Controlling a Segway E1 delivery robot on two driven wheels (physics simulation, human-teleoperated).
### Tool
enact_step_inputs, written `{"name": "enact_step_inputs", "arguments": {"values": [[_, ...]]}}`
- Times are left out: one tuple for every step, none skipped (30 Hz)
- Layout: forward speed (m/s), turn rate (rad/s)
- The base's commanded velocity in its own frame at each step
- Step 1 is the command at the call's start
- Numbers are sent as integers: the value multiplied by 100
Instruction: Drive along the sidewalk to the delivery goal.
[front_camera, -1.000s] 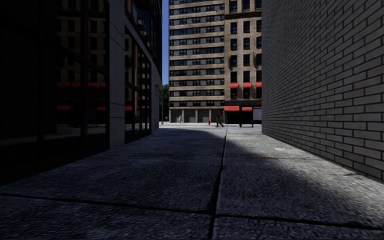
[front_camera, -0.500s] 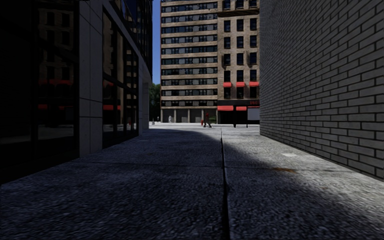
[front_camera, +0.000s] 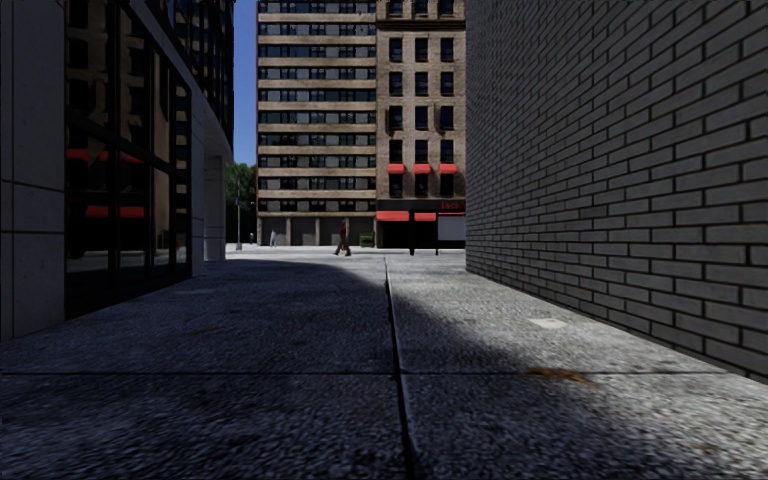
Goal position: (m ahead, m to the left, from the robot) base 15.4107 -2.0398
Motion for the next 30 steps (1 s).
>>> {"name": "enact_step_inputs", "arguments": {"values": [[195, 0], [195, 0], [195, 0], [195, 0], [195, 0], [195, 0], [195, 0], [195, 0], [195, 0], [195, 0], [195, 0], [195, 0], [195, 0], [195, 0], [195, 0], [195, 0], [195, 0], [195, -15], [195, -21], [195, -21], [195, -22], [195, -23], [195, -23], [195, -23], [195, -24], [195, -24], [195, -24], [195, -24], [195, -24], [195, -24]]}}
